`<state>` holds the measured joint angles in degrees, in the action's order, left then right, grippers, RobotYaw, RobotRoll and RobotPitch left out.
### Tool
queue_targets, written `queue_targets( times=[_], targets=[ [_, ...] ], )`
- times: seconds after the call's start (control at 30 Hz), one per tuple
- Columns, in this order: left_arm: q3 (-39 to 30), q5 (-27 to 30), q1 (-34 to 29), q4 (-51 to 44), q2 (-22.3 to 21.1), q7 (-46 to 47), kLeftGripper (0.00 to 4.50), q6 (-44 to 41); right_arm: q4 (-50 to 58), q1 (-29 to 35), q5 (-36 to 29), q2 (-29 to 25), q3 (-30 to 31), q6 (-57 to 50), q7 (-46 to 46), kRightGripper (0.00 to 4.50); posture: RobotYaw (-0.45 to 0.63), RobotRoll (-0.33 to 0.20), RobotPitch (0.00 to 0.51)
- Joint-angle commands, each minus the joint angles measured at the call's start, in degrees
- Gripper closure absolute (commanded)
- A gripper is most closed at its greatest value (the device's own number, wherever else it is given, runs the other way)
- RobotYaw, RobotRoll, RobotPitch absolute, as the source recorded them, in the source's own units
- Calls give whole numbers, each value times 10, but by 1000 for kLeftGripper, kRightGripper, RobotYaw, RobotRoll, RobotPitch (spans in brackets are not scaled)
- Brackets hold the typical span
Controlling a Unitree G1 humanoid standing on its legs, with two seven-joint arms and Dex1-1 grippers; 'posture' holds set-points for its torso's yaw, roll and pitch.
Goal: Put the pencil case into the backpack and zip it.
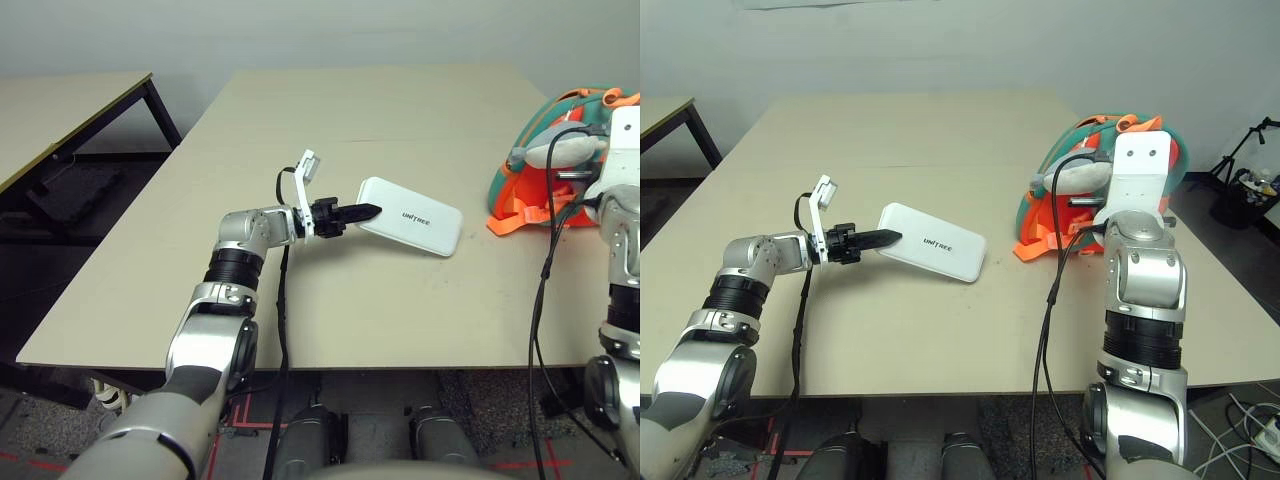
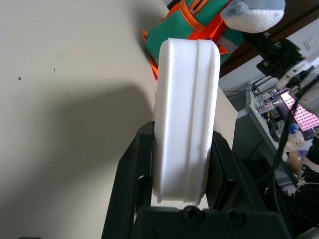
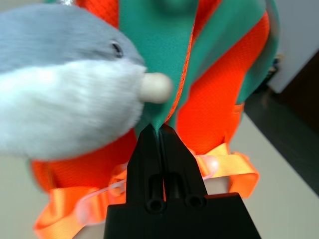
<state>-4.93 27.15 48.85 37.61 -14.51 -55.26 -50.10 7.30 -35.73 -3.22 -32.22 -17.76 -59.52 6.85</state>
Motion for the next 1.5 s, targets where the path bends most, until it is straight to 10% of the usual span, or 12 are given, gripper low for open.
queue_targets(
  times=[0.03, 0.2, 0.63, 0.8, 1.07, 1.5],
  targets=[
    [-3, 2, 11, 5, 0, -3, 3089, 7, 112, 16, -51, -39, -29, -108, 55, 4500, -137, 0, 0],
    [0, -1, 17, 18, 1, -8, 3090, 14, 259, 40, -152, -144, -127, -315, 165, 4500, -198, 0, 1],
    [20, -30, 77, 122, 20, -45, 3090, 61, 268, 186, -598, -431, -472, -330, 311, 4500, -328, 0, 7],
    [21, -42, 91, 148, 22, -58, 3090, 74, 270, 274, -692, -420, -531, -330, 244, 4500, -340, 0, 9],
    [16, -40, 92, 121, 20, -68, 3090, 68, 349, 368, -711, -295, -441, -316, 148, 4500, -298, 0, 21],
    [-14, -2, 67, -95, -59, -44, 3090, 4, 254, 340, -681, -399, -503, -330, 120, 727, -285, 0, 115]
  ],
)
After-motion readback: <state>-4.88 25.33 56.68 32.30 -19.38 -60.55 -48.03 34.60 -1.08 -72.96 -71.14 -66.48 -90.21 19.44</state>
